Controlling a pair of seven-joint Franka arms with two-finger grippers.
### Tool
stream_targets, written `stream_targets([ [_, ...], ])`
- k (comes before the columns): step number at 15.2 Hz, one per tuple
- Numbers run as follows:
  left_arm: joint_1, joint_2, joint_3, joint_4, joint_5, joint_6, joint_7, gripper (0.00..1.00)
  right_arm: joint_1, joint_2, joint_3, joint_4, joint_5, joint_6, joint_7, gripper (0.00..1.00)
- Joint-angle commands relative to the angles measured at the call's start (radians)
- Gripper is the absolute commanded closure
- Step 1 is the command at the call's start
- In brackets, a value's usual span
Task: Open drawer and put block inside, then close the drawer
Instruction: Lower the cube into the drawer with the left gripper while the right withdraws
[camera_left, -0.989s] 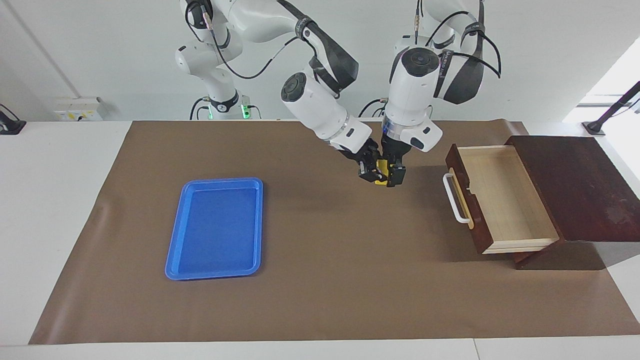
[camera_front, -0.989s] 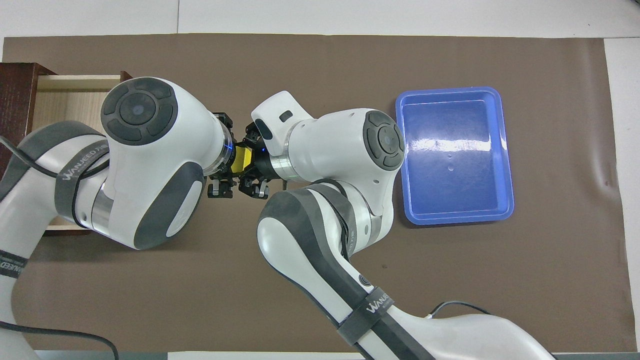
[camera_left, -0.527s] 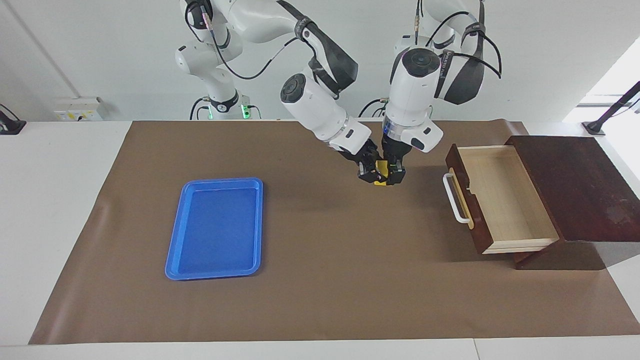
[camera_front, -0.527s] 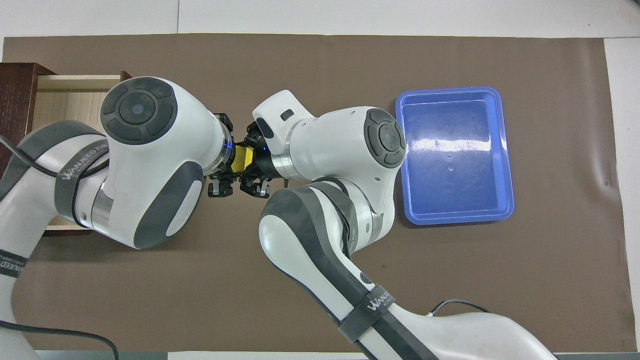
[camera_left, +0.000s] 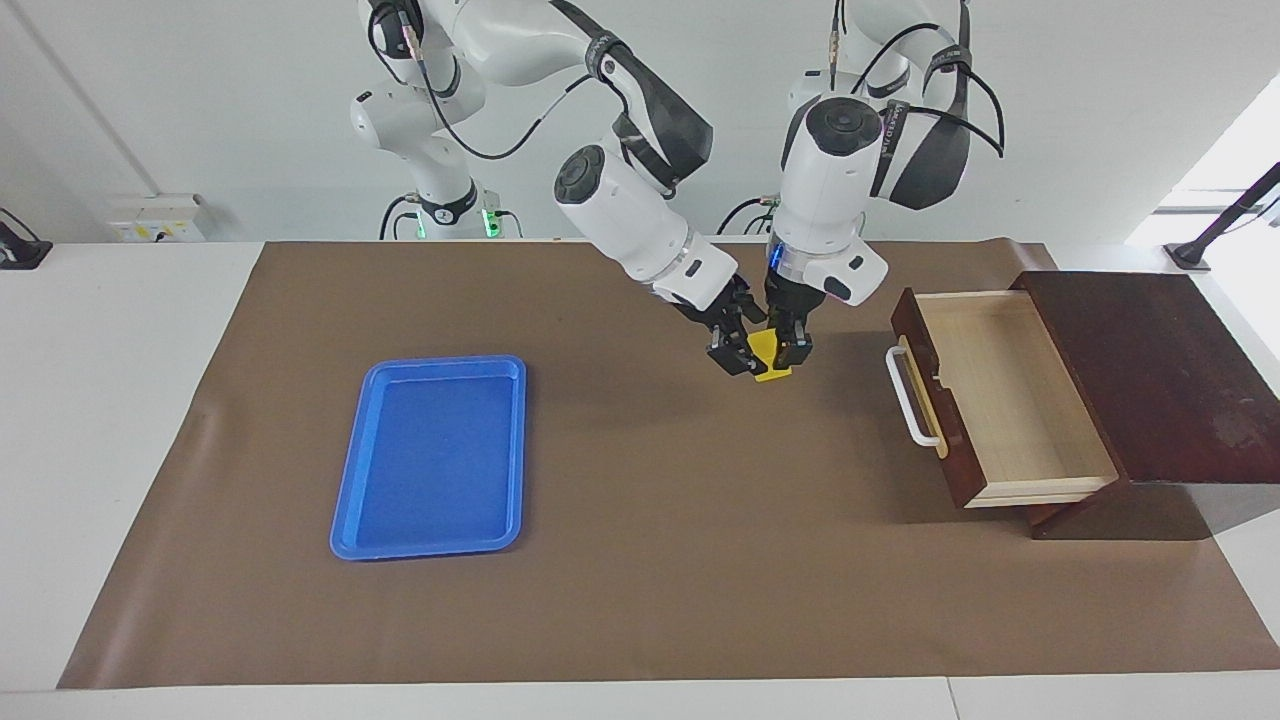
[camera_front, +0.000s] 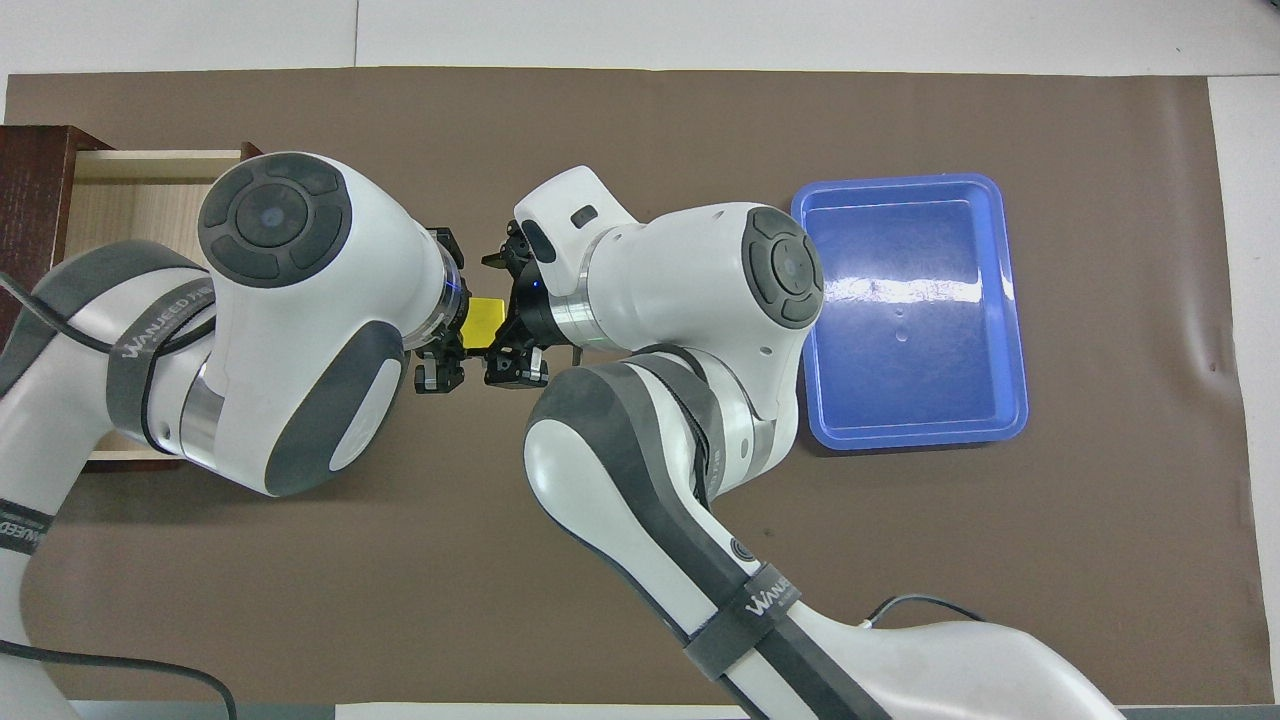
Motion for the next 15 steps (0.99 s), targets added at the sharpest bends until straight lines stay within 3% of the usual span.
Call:
stream_targets([
  [1,0.046,-0.012,0.006,0.015,0.011,-0.018,0.036,1.00,-0.010,0.003,0.009,0.018,0.001,-0.017,0.028,0.00],
  [8,0.296,-0.058,0.009,0.057,-0.003,-0.131,0.383,1.00,-0.015,-0.003,0.009,0.020,0.002,-0.033,0.039,0.00],
  [11,0.408,-0.056,0.010,0.110,-0.084,-0.162,0.524,1.00,-0.015,-0.006,0.004,0.020,0.002,-0.045,0.045,0.00],
  [15,0.532,-0.059,0.014,0.104,-0.110,-0.151,0.688,1.00,-0.065,-0.055,-0.028,0.017,-0.019,-0.146,0.252,0.00],
])
